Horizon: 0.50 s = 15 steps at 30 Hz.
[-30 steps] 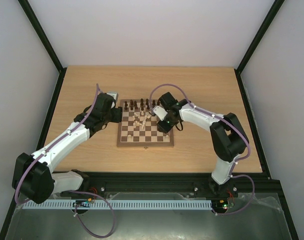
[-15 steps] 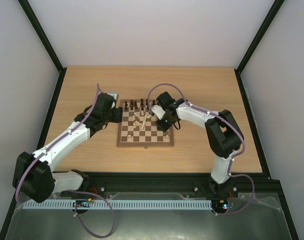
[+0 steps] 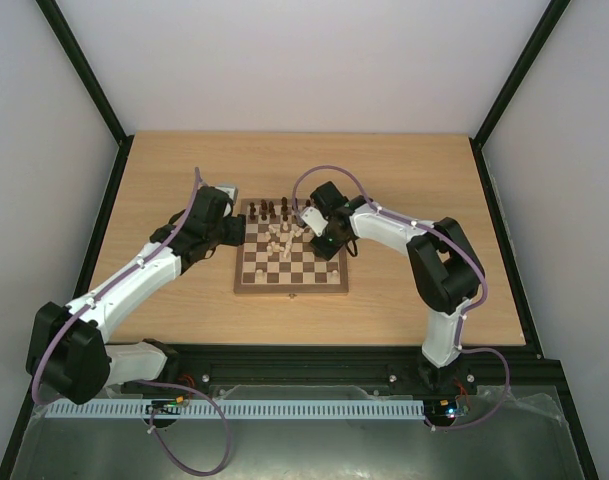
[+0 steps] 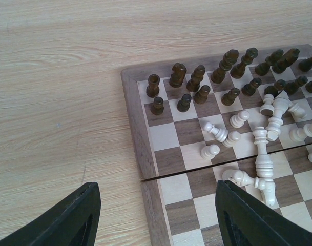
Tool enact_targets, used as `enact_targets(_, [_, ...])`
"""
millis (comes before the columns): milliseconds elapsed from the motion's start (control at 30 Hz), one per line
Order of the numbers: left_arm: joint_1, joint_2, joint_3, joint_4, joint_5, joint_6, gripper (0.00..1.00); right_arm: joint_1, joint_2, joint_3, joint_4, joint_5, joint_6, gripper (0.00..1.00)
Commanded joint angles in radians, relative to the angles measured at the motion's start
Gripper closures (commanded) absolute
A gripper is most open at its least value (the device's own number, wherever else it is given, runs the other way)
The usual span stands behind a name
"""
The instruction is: Set up the chess pieces on the board
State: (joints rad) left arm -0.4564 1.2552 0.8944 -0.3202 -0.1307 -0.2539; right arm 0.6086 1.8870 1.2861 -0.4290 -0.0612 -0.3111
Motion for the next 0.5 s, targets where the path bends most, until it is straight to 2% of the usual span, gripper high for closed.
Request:
enact_targets(0, [0.005,0.010,0.009,-0.003,0.006,0.005,0.37,-0.001,0.021,0.018,-0.028,0.053,-0.021,0.59])
enact_targets(200, [0.005,0.011,0.009,-0.003,0.006,0.006,0.37,-0.001,-0.028,0.036,-0.098,0.033,-0.054,0.61])
enact_targets(467, [0.006,0.016,0.009,-0.006,0.010,0.008,0.37,-0.003,-0.018,0.049,-0.130,0.011,-0.157,0.56])
